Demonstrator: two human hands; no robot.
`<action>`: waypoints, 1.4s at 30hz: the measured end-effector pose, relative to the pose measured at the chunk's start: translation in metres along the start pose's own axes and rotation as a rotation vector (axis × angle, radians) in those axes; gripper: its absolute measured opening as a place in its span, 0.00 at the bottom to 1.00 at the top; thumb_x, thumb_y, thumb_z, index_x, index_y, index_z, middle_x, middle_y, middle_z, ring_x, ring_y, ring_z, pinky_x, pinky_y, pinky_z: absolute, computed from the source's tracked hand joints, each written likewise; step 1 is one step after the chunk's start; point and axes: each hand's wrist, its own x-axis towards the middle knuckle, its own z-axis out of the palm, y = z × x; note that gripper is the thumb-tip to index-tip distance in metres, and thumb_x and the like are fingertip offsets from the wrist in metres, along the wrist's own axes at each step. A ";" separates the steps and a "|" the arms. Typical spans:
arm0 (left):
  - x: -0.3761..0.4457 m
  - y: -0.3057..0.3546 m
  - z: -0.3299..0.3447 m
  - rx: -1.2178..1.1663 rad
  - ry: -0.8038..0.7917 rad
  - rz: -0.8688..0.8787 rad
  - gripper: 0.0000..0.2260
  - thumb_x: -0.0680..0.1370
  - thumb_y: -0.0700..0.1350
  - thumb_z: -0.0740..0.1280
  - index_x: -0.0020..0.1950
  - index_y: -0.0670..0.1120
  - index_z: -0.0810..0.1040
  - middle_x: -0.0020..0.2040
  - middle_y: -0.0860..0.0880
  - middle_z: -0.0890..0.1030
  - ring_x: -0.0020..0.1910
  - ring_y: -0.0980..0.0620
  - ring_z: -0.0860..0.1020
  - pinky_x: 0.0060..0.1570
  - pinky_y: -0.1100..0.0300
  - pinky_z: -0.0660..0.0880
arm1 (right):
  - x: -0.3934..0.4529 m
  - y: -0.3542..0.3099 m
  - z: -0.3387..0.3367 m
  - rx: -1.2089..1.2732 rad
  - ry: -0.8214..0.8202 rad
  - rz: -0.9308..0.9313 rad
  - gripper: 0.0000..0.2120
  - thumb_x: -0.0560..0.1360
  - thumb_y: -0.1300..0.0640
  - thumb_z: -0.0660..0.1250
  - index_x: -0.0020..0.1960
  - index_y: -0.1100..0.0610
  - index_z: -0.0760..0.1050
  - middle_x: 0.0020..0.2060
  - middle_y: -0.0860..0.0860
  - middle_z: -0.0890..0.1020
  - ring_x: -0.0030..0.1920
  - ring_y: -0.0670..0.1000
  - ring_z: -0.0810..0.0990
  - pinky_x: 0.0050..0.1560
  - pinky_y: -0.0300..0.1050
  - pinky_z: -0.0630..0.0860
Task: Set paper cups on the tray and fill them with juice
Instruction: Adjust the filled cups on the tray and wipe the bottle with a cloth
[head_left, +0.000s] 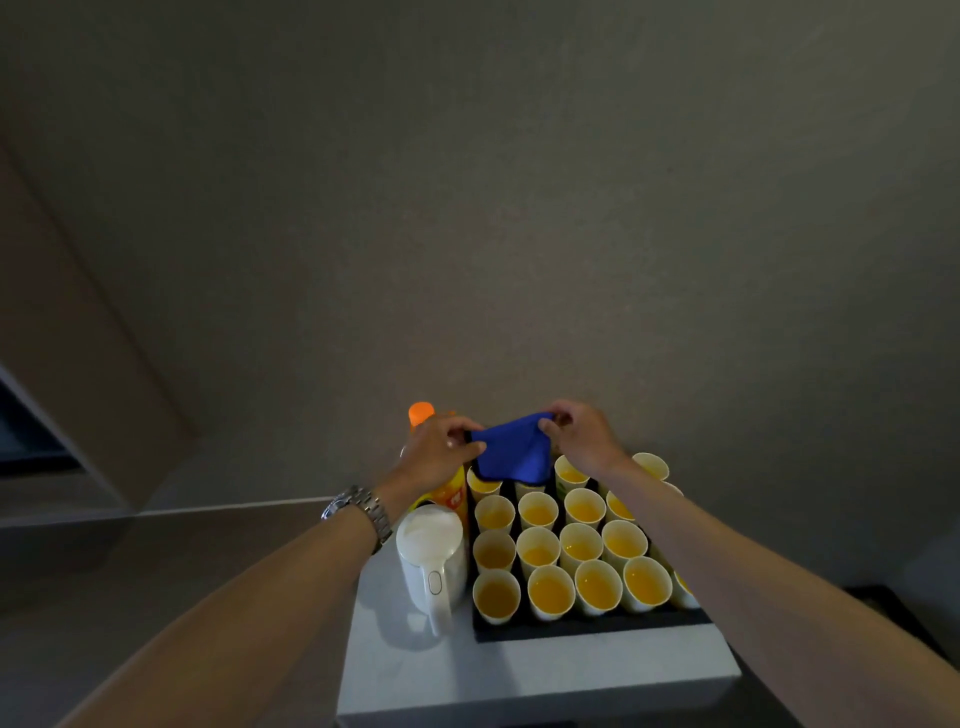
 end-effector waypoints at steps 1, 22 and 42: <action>0.000 0.000 0.001 -0.009 -0.021 -0.025 0.06 0.78 0.45 0.72 0.49 0.58 0.81 0.49 0.52 0.82 0.51 0.51 0.81 0.56 0.49 0.80 | 0.000 0.000 0.000 0.014 -0.004 0.016 0.04 0.82 0.59 0.64 0.50 0.56 0.77 0.41 0.49 0.78 0.43 0.49 0.76 0.40 0.34 0.70; -0.101 -0.053 0.029 -0.605 -0.124 -0.426 0.16 0.78 0.41 0.74 0.65 0.45 0.79 0.56 0.47 0.86 0.55 0.48 0.85 0.50 0.50 0.84 | -0.076 0.045 0.096 0.566 -0.236 0.577 0.06 0.84 0.52 0.61 0.59 0.52 0.73 0.55 0.54 0.82 0.53 0.54 0.83 0.38 0.48 0.81; -0.211 -0.173 0.070 -0.564 -0.037 -0.896 0.14 0.80 0.36 0.69 0.66 0.42 0.77 0.60 0.43 0.83 0.55 0.48 0.83 0.46 0.59 0.82 | -0.176 0.085 0.226 0.360 -0.305 0.740 0.23 0.75 0.67 0.71 0.65 0.51 0.69 0.64 0.56 0.77 0.63 0.57 0.77 0.60 0.51 0.80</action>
